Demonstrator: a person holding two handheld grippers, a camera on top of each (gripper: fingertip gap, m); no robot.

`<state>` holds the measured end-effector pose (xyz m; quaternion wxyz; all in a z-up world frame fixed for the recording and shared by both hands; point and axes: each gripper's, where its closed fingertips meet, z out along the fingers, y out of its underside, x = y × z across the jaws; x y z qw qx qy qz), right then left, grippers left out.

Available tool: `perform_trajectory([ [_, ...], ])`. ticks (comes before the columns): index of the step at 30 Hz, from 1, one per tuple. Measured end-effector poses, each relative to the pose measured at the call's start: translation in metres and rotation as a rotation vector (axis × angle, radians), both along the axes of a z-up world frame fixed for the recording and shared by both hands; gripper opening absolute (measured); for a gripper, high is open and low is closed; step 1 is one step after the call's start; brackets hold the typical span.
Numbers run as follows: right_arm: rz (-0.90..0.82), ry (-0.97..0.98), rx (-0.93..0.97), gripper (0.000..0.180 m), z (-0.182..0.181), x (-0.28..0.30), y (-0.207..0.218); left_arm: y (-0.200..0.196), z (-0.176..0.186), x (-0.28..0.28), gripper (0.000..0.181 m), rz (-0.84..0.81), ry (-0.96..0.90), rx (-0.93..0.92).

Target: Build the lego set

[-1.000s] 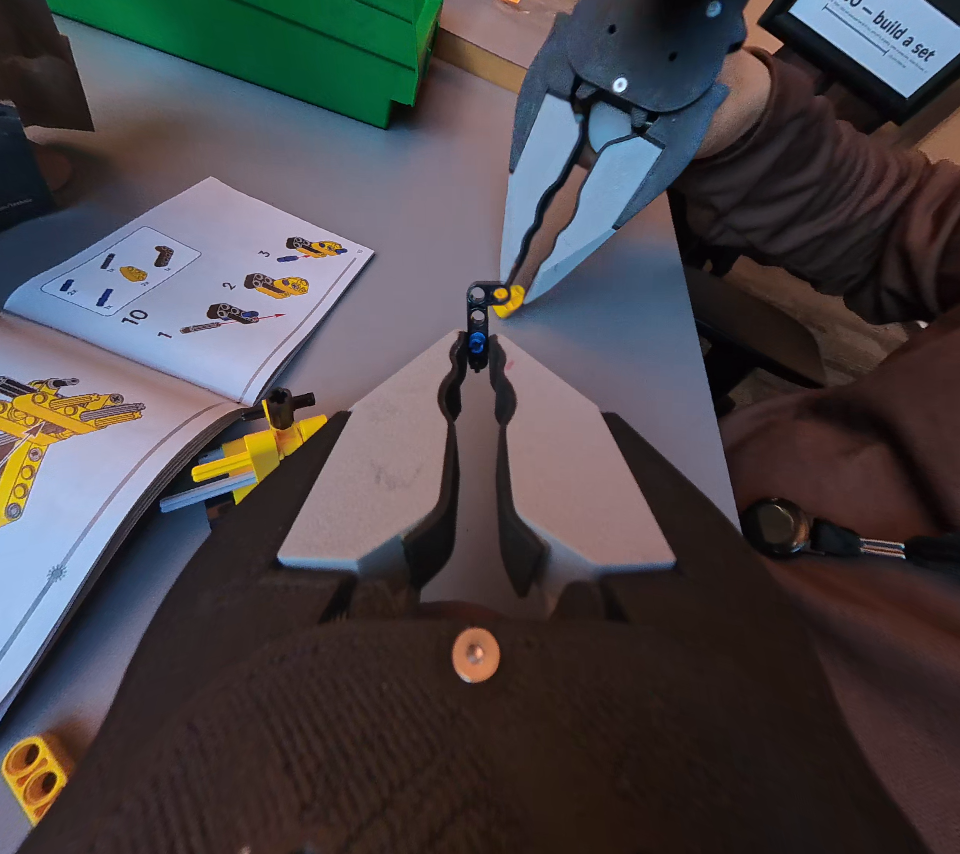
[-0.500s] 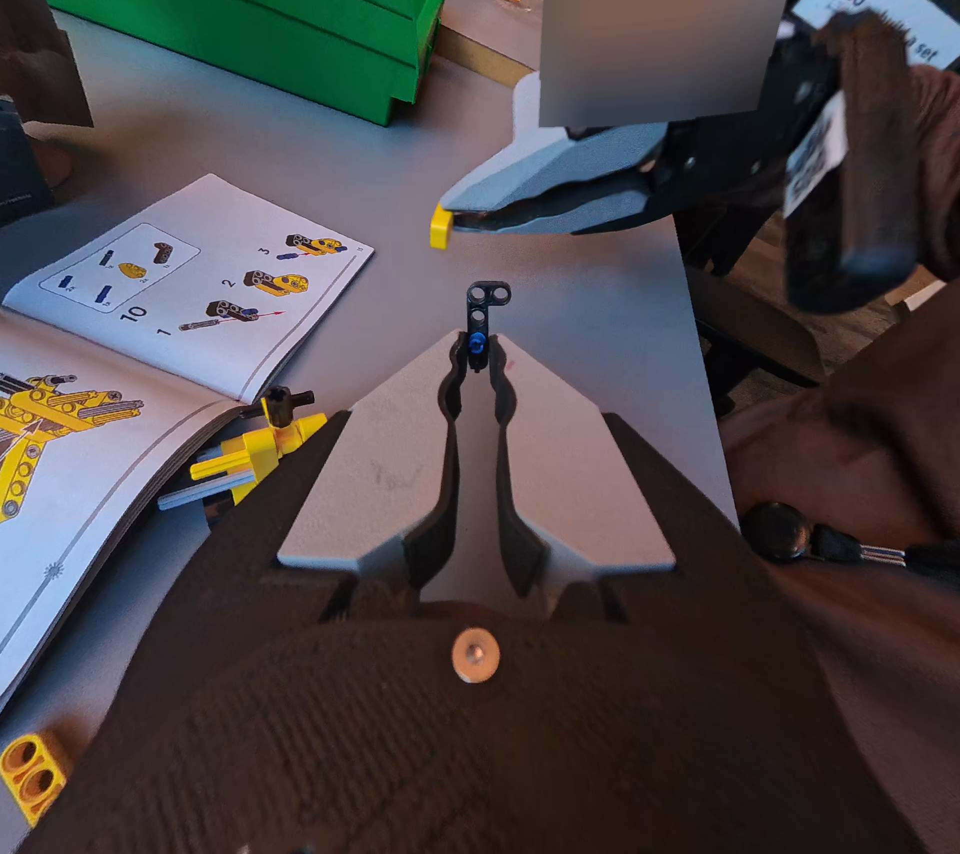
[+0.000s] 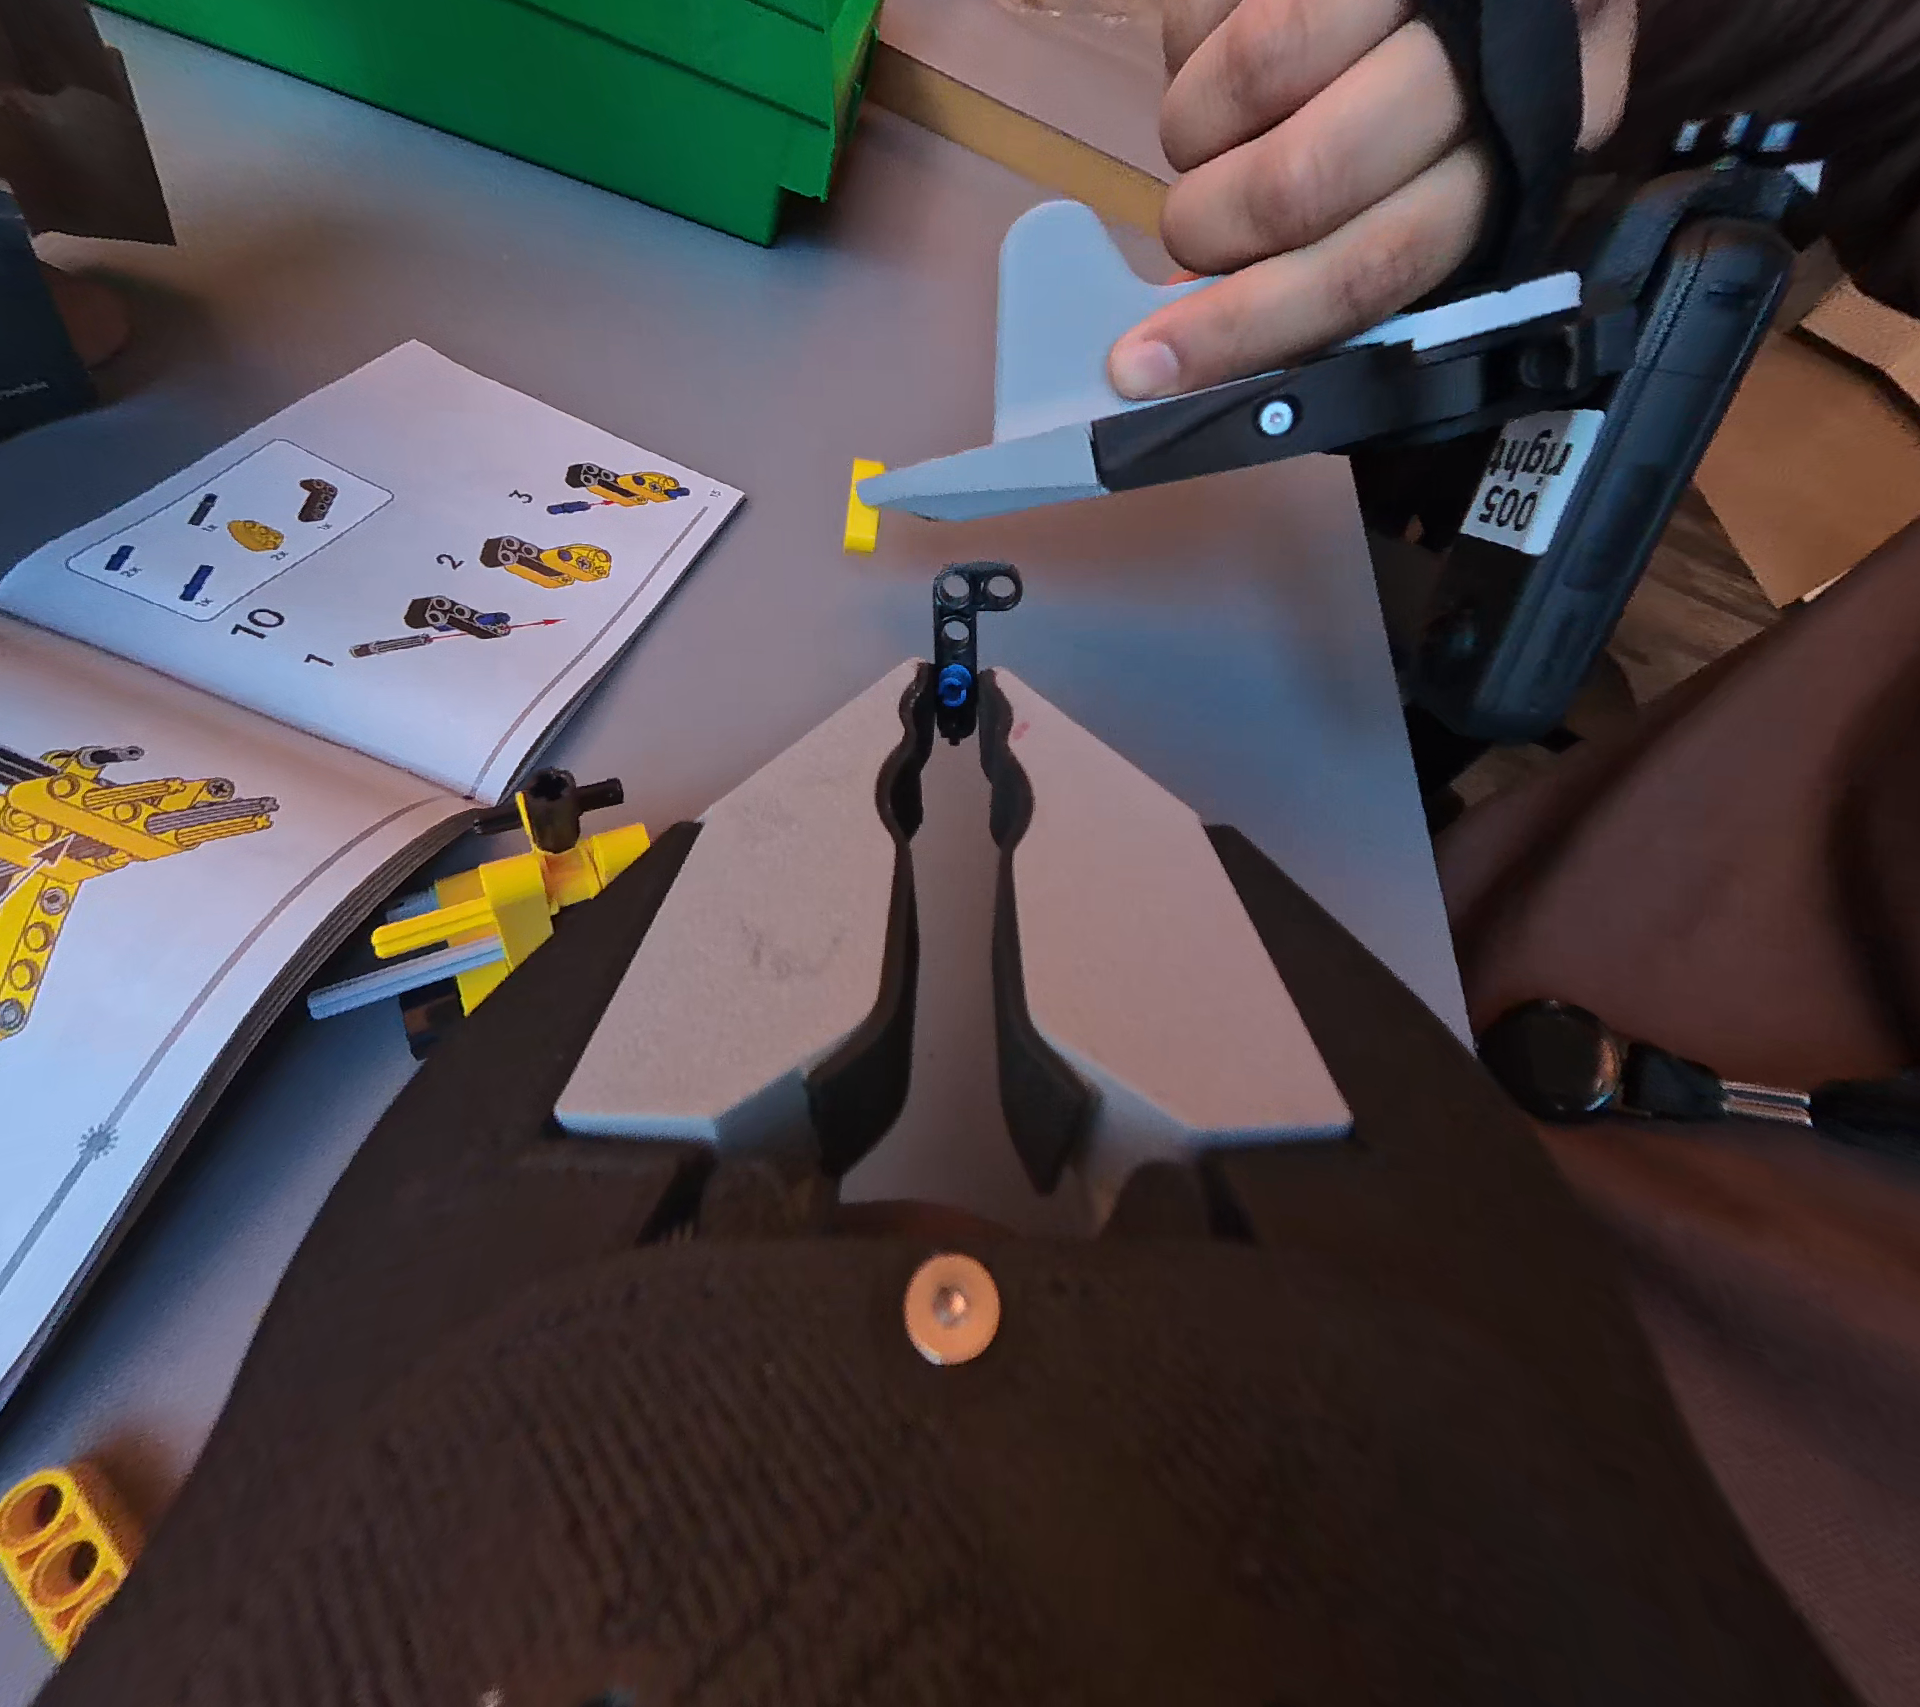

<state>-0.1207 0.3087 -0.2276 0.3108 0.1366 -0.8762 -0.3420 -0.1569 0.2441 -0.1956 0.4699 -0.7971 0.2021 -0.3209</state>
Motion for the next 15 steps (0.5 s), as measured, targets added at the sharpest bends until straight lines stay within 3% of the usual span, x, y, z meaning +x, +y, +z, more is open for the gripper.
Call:
perform_trajectory([
  [15, 0.072, -0.174, 0.178, 0.010, -0.011, -0.001, -0.009, 0.000, -0.001, 0.000, 0.005, 0.000, -0.009, -0.010],
])
